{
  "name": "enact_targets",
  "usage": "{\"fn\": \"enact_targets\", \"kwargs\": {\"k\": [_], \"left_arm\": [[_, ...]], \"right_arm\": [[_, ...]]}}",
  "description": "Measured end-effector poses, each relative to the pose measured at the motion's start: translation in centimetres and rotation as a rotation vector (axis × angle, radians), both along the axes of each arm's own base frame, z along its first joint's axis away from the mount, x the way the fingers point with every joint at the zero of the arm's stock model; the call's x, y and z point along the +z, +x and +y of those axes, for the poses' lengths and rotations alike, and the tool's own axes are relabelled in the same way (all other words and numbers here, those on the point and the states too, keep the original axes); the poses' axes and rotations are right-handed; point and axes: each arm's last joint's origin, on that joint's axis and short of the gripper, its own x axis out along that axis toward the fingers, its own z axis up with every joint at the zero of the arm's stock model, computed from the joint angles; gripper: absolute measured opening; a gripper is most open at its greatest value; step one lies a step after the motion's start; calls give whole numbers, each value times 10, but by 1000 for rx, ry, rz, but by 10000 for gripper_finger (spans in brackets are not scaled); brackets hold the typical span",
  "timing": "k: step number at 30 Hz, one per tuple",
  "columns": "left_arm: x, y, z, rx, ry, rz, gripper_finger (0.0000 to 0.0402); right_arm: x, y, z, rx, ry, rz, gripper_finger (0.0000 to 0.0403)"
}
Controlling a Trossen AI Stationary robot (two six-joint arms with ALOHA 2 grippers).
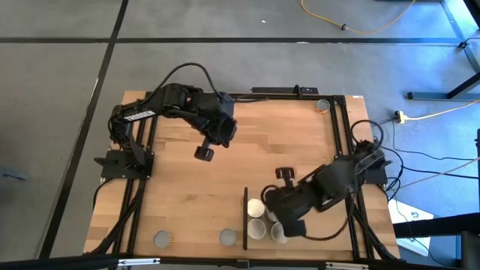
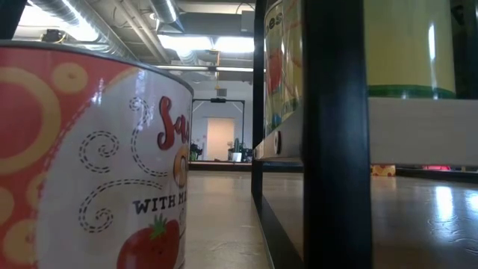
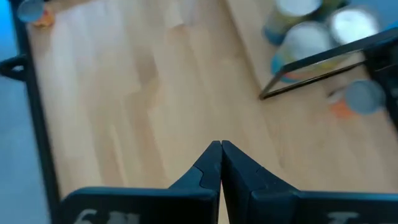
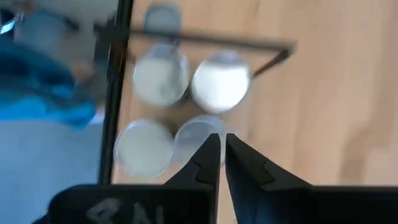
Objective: Pick and place cans onto a shelf
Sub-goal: Put the canned diced tomatoes on the shelf
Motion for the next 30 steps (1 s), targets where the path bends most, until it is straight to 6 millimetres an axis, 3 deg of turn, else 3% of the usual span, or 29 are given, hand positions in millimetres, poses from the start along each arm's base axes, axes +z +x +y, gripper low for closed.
{"fn": "enact_targets", "kwargs": {"k": [6,13,25,30], "left_arm": [[11,-12,-3,-46,-67,-38,1],[27,-36,-4,-41,-73,-90,1],[43,-79,-5,246,-157,-91,1],[25,-76,-23,268,-218,-39,1]], "right_arm": [[30,-24,-22,-38,-71,-139,28],[49,-62,-56,-101,-129,-217,28],[34,-134,-103,-175,-161,-210,28],[29,-153,-114,-182,-164,-221,28]]}}
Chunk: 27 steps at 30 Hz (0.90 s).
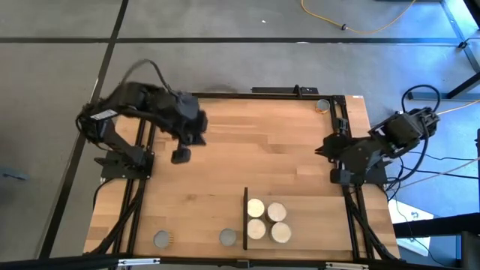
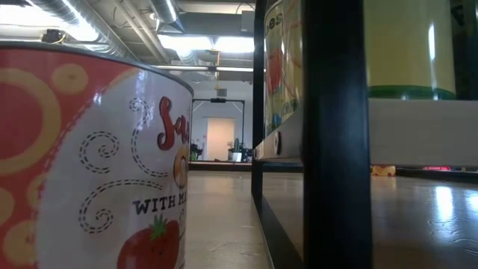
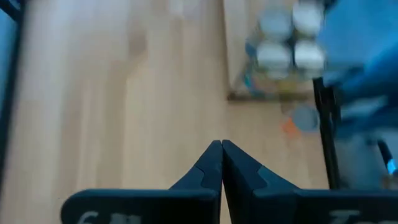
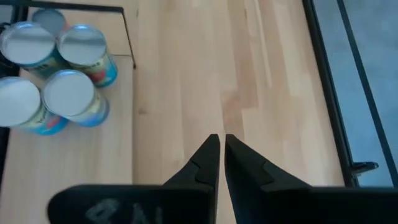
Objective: Pick and place cans onto a shelf
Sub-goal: Put the canned diced tomatoes on the shelf
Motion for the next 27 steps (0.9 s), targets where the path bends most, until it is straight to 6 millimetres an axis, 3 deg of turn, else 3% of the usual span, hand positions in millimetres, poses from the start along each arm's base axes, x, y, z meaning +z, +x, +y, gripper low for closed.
{"fn": "enact_targets", "kwargs": {"k": [5,8,14,17,27], "left_arm": [[-37,20,-25,-25,-49,-1,1],[-51,34,-39,-39,-99,-89,1],[-101,43,-71,-28,-169,16,1],[-117,47,-80,-24,-195,3,1],[-132,46,-95,48,-310,37,0]], "right_arm": [[1,-11,-7,-6,-7,-25,28],[3,-16,-10,-4,0,-41,28],[8,-28,-17,-3,17,-74,28],[9,-31,-19,9,12,-80,28],[10,-31,-20,2,-9,-94,28]]}}
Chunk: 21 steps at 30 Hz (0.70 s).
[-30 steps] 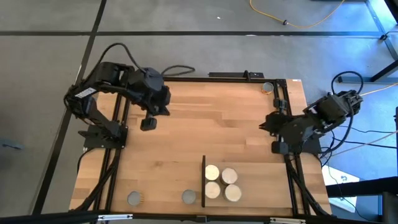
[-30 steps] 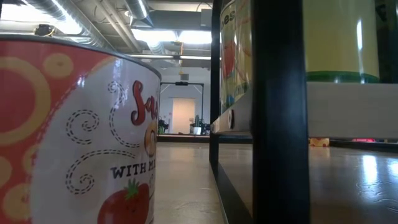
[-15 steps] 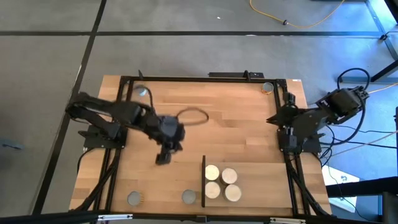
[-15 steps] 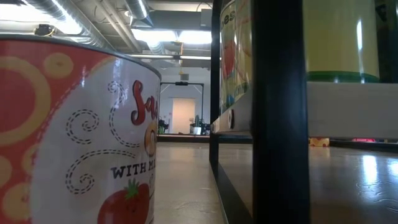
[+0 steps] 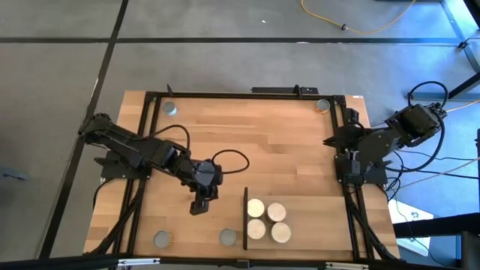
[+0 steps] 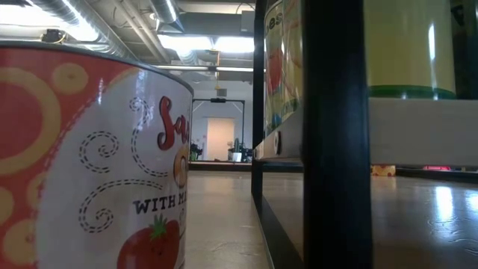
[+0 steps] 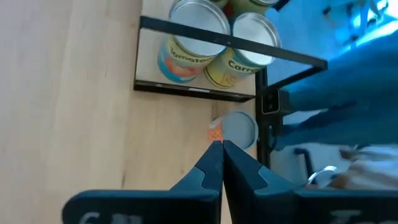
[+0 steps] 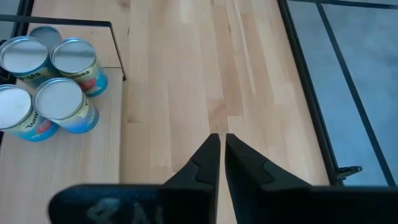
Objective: Pick and place cans onto a shelf
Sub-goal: Put the canned diced tomatoes on the shelf
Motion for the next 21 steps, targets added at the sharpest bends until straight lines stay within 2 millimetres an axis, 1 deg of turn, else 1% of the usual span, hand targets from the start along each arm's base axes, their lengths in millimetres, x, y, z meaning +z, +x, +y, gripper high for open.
{"fn": "enact_targets", "kwargs": {"k": [3,8,14,17,21], "left_arm": [[-1,-1,0,45,-29,26,6],[-1,-1,0,47,-31,32,35],[-15,8,-11,67,-26,77,65],[-29,11,-25,-49,52,91,65],[-42,11,-48,-210,143,74,65]], "right_arm": [[0,0,0,-6,6,-2,28],[0,0,0,-43,39,-12,28],[0,0,0,-59,55,-16,28],[0,0,0,-57,58,-14,28],[0,0,0,-58,60,-14,28]]}}
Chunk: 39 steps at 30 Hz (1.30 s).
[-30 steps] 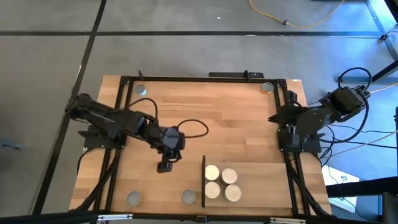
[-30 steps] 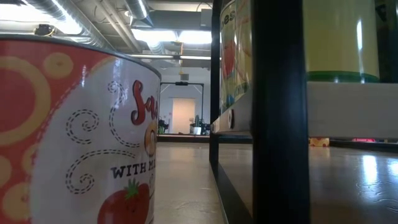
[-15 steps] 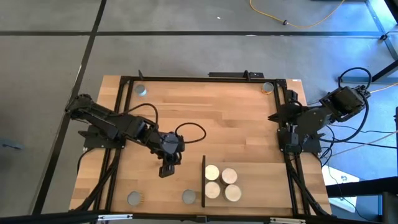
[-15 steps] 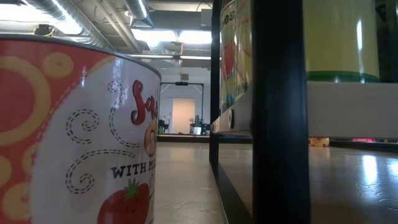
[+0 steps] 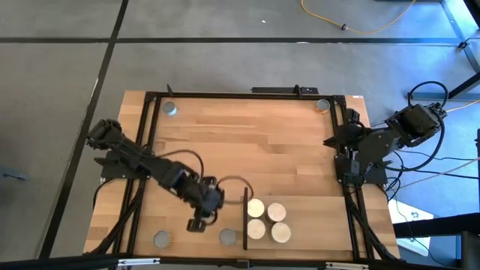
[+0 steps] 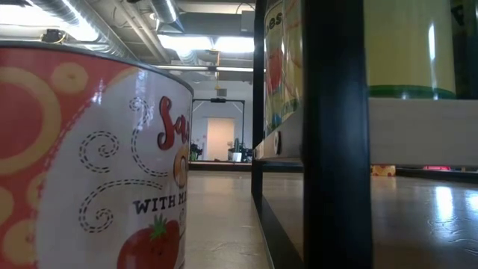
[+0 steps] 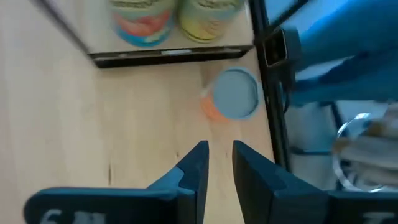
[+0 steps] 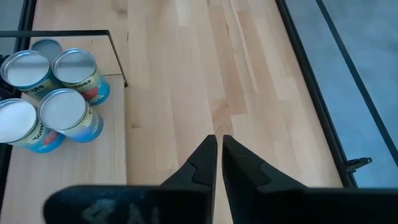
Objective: Pick and place cans onto a shelf
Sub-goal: Put the canned diced tomatoes on the shelf
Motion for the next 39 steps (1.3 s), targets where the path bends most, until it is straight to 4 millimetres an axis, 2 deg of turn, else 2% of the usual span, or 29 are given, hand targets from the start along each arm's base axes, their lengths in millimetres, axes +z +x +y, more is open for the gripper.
{"fn": "enact_targets", "kwargs": {"k": [8,12,17,24,29,39], "left_arm": [[-35,6,-35,35,195,-29,63],[-52,12,-53,75,152,-22,63],[-61,22,-69,180,46,-78,63],[-74,29,-74,344,73,-132,63],[-83,27,-79,310,81,-89,63],[-85,18,-87,253,96,-59,63]], "right_arm": [[0,0,0,-15,20,-10,28],[0,0,0,-13,20,-9,28],[0,0,0,-12,19,-9,28],[0,1,1,13,-4,0,28],[0,1,1,4,6,-2,28],[2,3,2,3,21,-31,28]]}}
